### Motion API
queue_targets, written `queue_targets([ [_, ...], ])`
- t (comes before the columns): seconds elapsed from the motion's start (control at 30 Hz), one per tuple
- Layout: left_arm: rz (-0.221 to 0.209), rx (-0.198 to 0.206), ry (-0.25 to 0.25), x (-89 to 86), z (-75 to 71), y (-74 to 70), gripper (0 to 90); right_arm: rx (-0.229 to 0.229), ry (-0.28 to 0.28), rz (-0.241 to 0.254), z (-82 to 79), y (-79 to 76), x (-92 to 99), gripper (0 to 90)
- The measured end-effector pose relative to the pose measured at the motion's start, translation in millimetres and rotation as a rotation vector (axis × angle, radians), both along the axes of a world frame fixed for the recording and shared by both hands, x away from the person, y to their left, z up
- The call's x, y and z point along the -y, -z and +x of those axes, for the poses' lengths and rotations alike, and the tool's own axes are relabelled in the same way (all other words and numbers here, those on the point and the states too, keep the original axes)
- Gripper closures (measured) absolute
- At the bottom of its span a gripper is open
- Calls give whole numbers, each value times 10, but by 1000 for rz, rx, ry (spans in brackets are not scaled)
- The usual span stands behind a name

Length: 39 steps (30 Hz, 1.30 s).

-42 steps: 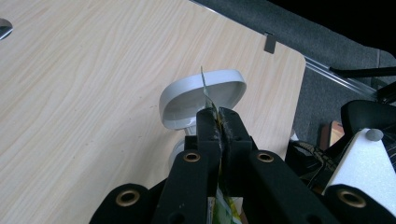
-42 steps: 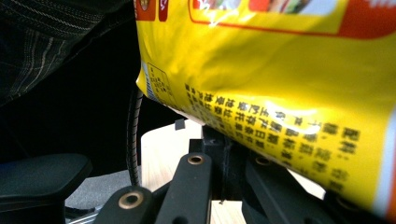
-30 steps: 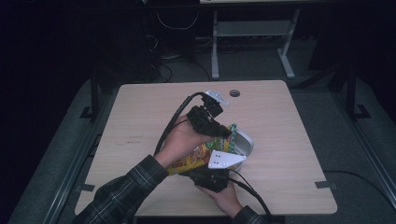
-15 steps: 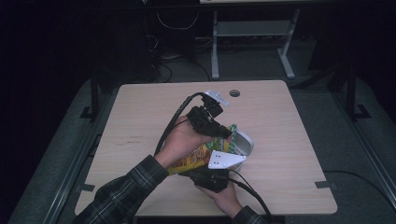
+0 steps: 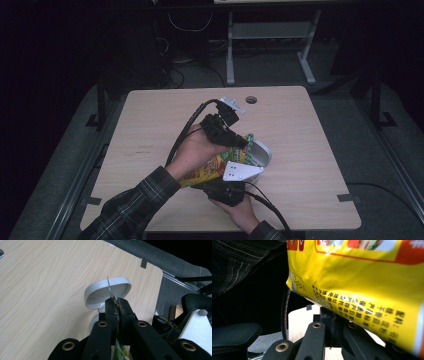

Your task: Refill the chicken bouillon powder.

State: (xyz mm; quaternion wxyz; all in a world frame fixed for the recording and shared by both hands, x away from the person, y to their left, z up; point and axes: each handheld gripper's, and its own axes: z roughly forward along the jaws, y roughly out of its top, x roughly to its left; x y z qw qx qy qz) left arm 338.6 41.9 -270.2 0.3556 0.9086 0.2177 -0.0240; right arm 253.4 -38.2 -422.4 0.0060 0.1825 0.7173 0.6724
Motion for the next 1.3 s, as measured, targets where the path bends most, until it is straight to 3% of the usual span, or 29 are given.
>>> queue_targets([
  [1.3, 8, -18, -7, 11, 24, 21, 884, -4, -5, 3, 3, 5, 1, 900],
])
